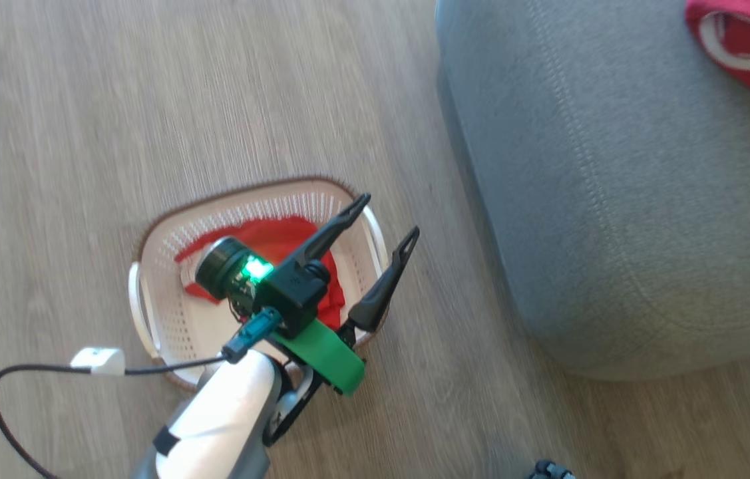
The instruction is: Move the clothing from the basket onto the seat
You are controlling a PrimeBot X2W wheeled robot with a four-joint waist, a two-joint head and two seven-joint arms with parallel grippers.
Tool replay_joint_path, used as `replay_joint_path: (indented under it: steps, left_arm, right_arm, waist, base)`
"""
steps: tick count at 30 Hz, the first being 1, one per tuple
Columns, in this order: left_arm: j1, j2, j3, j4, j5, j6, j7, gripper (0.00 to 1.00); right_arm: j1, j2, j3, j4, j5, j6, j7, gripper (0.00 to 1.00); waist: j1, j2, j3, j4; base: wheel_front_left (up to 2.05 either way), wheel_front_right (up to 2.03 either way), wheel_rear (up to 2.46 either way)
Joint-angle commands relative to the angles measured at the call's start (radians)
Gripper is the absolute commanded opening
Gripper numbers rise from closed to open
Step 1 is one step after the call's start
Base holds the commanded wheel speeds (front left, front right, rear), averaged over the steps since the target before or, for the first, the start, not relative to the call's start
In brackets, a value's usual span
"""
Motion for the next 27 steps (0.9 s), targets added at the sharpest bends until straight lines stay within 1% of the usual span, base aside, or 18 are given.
replay_joint_path:
  steps: [1,6,8,10,11,14,15,16,18,19,21,22,23,25,27]
  left_arm:
    - [0.003,-0.007,0.024,-0.027,0.013,-0.001,-0.005,1.0]
    - [0.038,-0.028,0.035,-0.019,0.017,-0.001,-0.005,1.0]
    - [0.052,-0.037,0.043,-0.018,0.013,-0.001,-0.005,1.0]
    - [0.069,-0.043,0.049,-0.015,0.009,-0.001,-0.005,1.0]
    - [0.086,-0.047,0.054,-0.012,0.008,-0.001,-0.005,1.0]
    - [0.108,-0.049,0.064,-0.013,0.008,-0.001,-0.005,1.0]
    - [0.108,-0.049,0.064,-0.013,0.008,-0.001,-0.005,1.0]
    - [0.117,-0.05,0.073,-0.021,0.001,-0.001,-0.005,1.0]
    - [0.138,-0.05,0.096,-0.041,-0.017,0.009,-0.005,1.0]
    - [0.148,-0.05,0.104,-0.049,-0.02,0.014,-0.005,1.0]
    - [0.164,-0.05,0.113,-0.056,-0.02,0.019,-0.005,1.0]
    - [0.171,-0.05,0.116,-0.058,-0.021,0.02,-0.005,1.0]
    - [0.177,-0.05,0.119,-0.061,-0.021,0.022,-0.005,1.0]
    - [0.187,-0.05,0.129,-0.066,-0.025,0.026,-0.005,1.0]
    - [0.195,-0.05,0.138,-0.071,-0.026,0.029,-0.005,1.0]
  right_arm:
    - [-0.057,-0.011,0.048,-0.029,-0.005,0.0,-0.022,1.0]
    - [-0.074,0.021,0.154,-0.025,0.03,0.0,-0.041,1.0]
    - [-0.071,0.031,0.217,-0.024,0.039,0.0,-0.09,1.0]
    - [-0.062,0.044,0.279,-0.024,0.061,0.0,-0.177,1.0]
    - [-0.05,0.056,0.329,-0.024,0.1,0.0,-0.279,1.0]
    - [-0.027,0.052,0.412,-0.024,0.137,0.0,-0.467,1.0]
    - [-0.027,0.052,0.412,-0.024,0.137,0.0,-0.467,1.0]
    - [-0.016,0.059,0.436,-0.024,0.149,0.0,-0.544,1.0]
    - [0.009,0.097,0.439,-0.024,0.215,0.0,-0.674,1.0]
    - [0.021,0.115,0.455,-0.024,0.231,0.0,-0.725,1.0]
    - [0.047,0.148,0.481,-0.034,0.272,0.0,-0.772,1.0]
    - [0.063,0.161,0.494,-0.053,0.295,0.0,-0.78,1.0]
    - [0.084,0.181,0.52,-0.113,0.319,0.0,-0.782,1.0]
    - [0.168,0.214,0.589,-0.317,0.414,0.0,-0.782,1.0]
    - [0.298,0.2,0.66,-0.517,0.53,0.0,-0.783,1.0]
  waist:
    - [0.0,-0.0001,-0.06,-0.011]
    - [0.0,-0.0001,-0.148,-0.021]
    - [0.0,-0.0001,-0.183,-0.021]
    - [0.0,-0.0001,-0.22,-0.019]
    - [0.0,-0.0001,-0.253,-0.017]
    - [0.0,-0.0001,-0.296,-0.009]
    - [0.0,-0.0001,-0.296,-0.009]
    - [0.0,-0.0001,-0.308,-0.007]
    - [0.0,-0.0001,-0.331,-0.009]
    - [0.0,-0.0001,-0.338,-0.01]
    - [0.0,-0.0001,-0.352,-0.007]
    - [0.0,-0.0001,-0.358,-0.003]
    - [0.0,-0.0001,-0.363,0.0]
    - [0.0,-0.0001,-0.37,0.009]
    - [0.0,-0.0001,-0.375,0.022]
  base:
    - [0.0,0.0,0.0]
    - [0.0,0.0,0.0]
    - [0.0,0.0,0.0]
    - [0.0,0.0,0.0]
    - [0.0,0.0,0.0]
    - [0.0,0.0,0.0]
    - [0.0,0.0,0.0]
    - [0.0,0.0,0.0]
    - [0.0,0.0,0.0]
    - [0.0,0.0,0.0]
    - [0.0,0.0,0.0]
    - [0.0,0.0,0.0]
    - [0.0,0.0,0.0]
    - [0.0,0.0,0.0]
    - [0.0,0.0,0.0]
